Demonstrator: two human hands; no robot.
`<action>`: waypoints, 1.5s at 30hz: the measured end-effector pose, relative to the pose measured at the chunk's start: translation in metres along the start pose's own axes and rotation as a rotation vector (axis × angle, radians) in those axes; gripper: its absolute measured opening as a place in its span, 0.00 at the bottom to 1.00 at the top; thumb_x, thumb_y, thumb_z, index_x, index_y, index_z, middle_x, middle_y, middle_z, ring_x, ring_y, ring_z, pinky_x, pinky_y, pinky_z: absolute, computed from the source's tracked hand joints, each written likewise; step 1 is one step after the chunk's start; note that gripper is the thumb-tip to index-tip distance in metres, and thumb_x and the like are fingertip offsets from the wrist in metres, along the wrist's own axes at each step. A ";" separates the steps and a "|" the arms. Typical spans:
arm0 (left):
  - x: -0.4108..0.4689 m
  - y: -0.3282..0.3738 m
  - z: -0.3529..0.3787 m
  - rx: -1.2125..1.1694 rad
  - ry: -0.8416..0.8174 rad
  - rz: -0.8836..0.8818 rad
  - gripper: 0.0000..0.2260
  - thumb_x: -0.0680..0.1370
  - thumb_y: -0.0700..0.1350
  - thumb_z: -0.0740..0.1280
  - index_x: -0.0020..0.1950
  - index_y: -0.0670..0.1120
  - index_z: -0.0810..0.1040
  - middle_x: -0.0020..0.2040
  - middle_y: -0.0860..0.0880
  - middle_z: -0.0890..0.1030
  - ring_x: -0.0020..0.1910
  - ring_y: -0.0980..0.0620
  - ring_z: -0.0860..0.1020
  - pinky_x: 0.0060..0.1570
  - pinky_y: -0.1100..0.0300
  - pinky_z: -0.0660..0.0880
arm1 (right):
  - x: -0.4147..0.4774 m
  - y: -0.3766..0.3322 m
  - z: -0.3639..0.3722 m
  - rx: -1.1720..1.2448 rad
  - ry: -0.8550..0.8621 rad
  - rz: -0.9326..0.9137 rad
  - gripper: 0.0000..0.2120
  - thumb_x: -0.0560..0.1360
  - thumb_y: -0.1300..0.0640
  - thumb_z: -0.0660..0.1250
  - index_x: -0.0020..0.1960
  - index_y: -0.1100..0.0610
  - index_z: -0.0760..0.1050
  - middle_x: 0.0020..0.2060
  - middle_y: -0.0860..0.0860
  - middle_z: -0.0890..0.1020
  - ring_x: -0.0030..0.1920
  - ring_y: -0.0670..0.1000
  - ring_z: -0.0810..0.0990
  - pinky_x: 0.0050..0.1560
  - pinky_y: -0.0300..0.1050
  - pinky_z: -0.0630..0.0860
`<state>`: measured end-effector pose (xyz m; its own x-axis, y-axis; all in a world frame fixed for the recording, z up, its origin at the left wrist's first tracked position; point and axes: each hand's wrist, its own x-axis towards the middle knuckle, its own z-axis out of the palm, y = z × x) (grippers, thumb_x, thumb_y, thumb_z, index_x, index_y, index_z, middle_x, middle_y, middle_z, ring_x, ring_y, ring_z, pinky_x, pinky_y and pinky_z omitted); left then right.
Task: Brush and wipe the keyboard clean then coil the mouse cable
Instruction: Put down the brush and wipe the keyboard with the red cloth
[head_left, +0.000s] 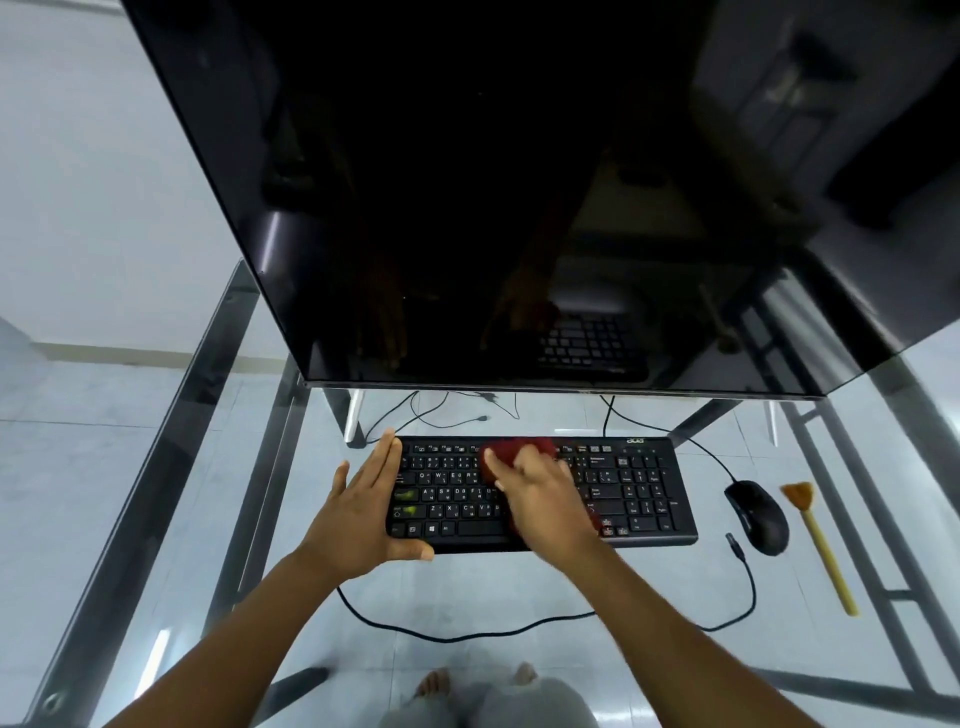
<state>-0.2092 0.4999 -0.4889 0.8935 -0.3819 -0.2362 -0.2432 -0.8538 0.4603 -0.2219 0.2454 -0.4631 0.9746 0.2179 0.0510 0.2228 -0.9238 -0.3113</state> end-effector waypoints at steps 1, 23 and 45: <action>0.000 0.001 0.000 -0.004 0.003 0.000 0.64 0.57 0.81 0.59 0.77 0.48 0.32 0.77 0.56 0.31 0.77 0.57 0.42 0.75 0.47 0.39 | 0.008 0.007 -0.010 0.019 -0.058 -0.028 0.19 0.79 0.55 0.64 0.70 0.46 0.72 0.49 0.51 0.77 0.46 0.53 0.75 0.50 0.48 0.75; -0.001 0.002 -0.001 -0.026 0.020 -0.023 0.63 0.58 0.79 0.63 0.77 0.48 0.32 0.76 0.58 0.30 0.74 0.62 0.39 0.72 0.50 0.35 | 0.000 0.032 -0.008 -0.037 0.057 0.166 0.17 0.79 0.53 0.65 0.68 0.48 0.74 0.47 0.52 0.75 0.47 0.55 0.75 0.47 0.52 0.77; -0.006 -0.014 -0.005 -0.212 0.007 0.089 0.57 0.64 0.71 0.71 0.78 0.54 0.36 0.78 0.62 0.38 0.75 0.66 0.40 0.75 0.53 0.36 | 0.027 -0.031 0.013 0.081 -0.052 0.035 0.12 0.80 0.42 0.60 0.56 0.48 0.74 0.45 0.48 0.74 0.47 0.52 0.74 0.47 0.50 0.74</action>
<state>-0.2091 0.5161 -0.4894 0.8747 -0.4496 -0.1810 -0.2372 -0.7228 0.6491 -0.2028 0.2840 -0.4639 0.9789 0.2041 -0.0096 0.1844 -0.9029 -0.3883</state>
